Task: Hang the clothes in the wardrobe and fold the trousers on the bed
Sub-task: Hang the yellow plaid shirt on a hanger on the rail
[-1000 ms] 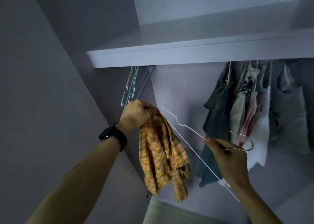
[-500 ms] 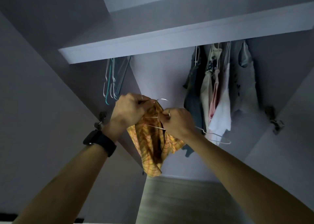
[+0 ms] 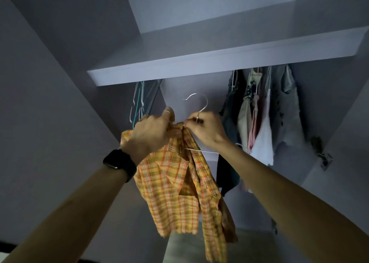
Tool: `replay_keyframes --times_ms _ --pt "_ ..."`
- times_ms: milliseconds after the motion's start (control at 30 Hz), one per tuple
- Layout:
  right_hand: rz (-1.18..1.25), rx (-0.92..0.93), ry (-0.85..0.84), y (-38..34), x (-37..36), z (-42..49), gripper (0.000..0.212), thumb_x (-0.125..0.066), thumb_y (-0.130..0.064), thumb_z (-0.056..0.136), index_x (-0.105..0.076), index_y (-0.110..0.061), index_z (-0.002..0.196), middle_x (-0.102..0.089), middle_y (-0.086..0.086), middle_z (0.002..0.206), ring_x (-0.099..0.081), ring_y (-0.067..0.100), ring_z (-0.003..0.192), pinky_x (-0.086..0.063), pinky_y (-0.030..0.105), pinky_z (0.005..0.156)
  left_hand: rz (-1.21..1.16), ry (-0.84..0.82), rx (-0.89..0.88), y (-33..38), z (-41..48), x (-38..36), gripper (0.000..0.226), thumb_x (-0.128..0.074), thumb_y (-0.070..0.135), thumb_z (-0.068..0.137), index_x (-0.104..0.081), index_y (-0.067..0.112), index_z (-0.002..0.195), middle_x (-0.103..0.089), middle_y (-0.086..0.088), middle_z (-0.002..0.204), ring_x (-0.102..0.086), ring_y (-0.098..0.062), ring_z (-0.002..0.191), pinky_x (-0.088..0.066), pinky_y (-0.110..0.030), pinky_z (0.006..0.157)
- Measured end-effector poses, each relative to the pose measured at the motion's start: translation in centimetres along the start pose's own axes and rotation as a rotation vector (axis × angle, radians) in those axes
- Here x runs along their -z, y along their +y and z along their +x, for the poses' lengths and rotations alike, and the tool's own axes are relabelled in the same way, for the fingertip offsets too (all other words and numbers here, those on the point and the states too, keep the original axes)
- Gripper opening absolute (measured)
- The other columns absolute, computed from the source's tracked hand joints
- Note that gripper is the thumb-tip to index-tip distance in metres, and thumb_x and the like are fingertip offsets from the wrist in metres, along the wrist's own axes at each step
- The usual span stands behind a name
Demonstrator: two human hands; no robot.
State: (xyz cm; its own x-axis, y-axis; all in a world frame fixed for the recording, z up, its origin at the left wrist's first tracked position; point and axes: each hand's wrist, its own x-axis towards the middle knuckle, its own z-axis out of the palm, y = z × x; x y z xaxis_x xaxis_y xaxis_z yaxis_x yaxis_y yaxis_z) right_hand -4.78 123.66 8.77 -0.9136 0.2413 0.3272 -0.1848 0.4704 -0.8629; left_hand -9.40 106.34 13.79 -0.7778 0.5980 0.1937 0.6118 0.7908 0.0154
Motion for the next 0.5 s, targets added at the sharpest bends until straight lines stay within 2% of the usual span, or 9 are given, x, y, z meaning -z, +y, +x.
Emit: replay_keyframes --times_ms 67,133,200,233,300,400,433,467,500 --pt "-0.034 0.122 0.040 0.2 0.9 -0.2 0.010 -0.070 -0.016 0.089 -0.077 -0.013 0.096 -0.075 -0.001 0.091 -0.068 0.015 0.088 -0.055 0.037 0.082 0.055 -0.033 -0.030 0.4 0.4 0.2 0.037 -0.054 0.050 0.098 -0.049 0.028 0.127 -0.073 -0.002 0.099 -0.062 -0.035 0.104 -0.048 -0.043 0.084" --pt "-0.180 0.312 0.261 1.7 1.8 -1.6 0.023 -0.071 -0.013 0.090 -0.070 -0.003 0.110 -0.070 0.009 0.104 -0.063 0.020 0.099 -0.052 0.032 0.088 0.106 -0.018 -0.073 0.5 0.1 0.1 0.032 -0.049 0.046 0.102 -0.061 0.028 0.124 -0.072 -0.003 0.106 -0.064 -0.035 0.104 -0.050 -0.042 0.089" --pt "-0.260 0.413 0.466 4.3 2.2 -4.4 0.018 -0.068 -0.017 0.092 -0.068 -0.003 0.102 -0.067 0.007 0.097 -0.059 0.018 0.091 -0.048 0.027 0.080 0.013 0.054 -0.048 0.1 -0.7 0.2 0.030 -0.051 0.043 0.102 -0.066 0.029 0.122 -0.072 0.000 0.111 -0.065 -0.034 0.103 -0.054 -0.043 0.086" --pt "-0.264 0.421 0.481 5.8 2.2 -6.0 0.016 -0.065 -0.022 0.094 -0.068 -0.006 0.093 -0.065 0.002 0.089 -0.057 0.014 0.084 -0.049 0.025 0.074 -0.040 0.104 -0.032 -0.2 -0.9 0.4 0.029 -0.052 0.043 0.102 -0.067 0.029 0.122 -0.072 0.002 0.113 -0.066 -0.032 0.103 -0.055 -0.044 0.084" --pt "-0.230 0.260 0.299 8.6 1.6 -8.1 0.027 -0.061 -0.038 0.095 -0.068 -0.012 0.091 -0.064 -0.006 0.086 -0.057 0.009 0.078 -0.053 0.027 0.068 -0.100 0.167 -0.014 -1.0 -0.8 1.3 0.031 -0.051 0.045 0.101 -0.068 0.029 0.120 -0.071 0.005 0.112 -0.066 -0.027 0.101 -0.055 -0.044 0.082" --pt "-0.197 -0.036 -0.137 11.1 -0.1 -8.4 0.042 -0.064 -0.057 0.090 -0.067 -0.025 0.118 -0.064 -0.016 0.108 -0.060 0.002 0.092 -0.052 0.024 0.078 -0.145 0.220 -0.032 -1.5 -0.4 2.7 0.030 -0.051 0.047 0.101 -0.069 0.030 0.118 -0.071 0.006 0.111 -0.066 -0.023 0.099 -0.055 -0.042 0.084" --pt "-0.233 -0.046 -0.228 11.5 -1.0 -8.2 0.035 -0.065 -0.058 0.090 -0.068 -0.030 0.109 -0.066 -0.018 0.101 -0.061 -0.001 0.086 -0.051 0.023 0.073 -0.155 0.255 -0.034 -1.7 -0.8 3.1 0.028 -0.053 0.046 0.101 -0.069 0.029 0.117 -0.071 0.006 0.110 -0.066 -0.023 0.099 -0.054 -0.041 0.084" --pt "-0.279 -0.038 -0.256 11.7 -1.8 -8.0 0.023 -0.064 -0.057 0.091 -0.066 -0.035 0.092 -0.065 -0.017 0.085 -0.060 -0.001 0.073 -0.049 0.023 0.063 -0.162 0.284 -0.033 -1.8 -1.2 3.4 0.027 -0.054 0.045 0.100 -0.069 0.029 0.117 -0.072 0.006 0.109 -0.066 -0.023 0.098 -0.055 -0.040 0.083" --pt "-0.307 -0.039 -0.238 11.8 -2.3 -7.6 0.026 -0.062 -0.054 0.093 -0.057 -0.036 0.076 -0.059 -0.014 0.069 -0.056 0.001 0.060 -0.042 0.022 0.054 -0.166 0.301 -0.035 -2.1 -1.5 3.6 0.026 -0.055 0.044 0.100 -0.068 0.031 0.118 -0.072 0.007 0.107 -0.066 -0.022 0.097 -0.054 -0.039 0.082"
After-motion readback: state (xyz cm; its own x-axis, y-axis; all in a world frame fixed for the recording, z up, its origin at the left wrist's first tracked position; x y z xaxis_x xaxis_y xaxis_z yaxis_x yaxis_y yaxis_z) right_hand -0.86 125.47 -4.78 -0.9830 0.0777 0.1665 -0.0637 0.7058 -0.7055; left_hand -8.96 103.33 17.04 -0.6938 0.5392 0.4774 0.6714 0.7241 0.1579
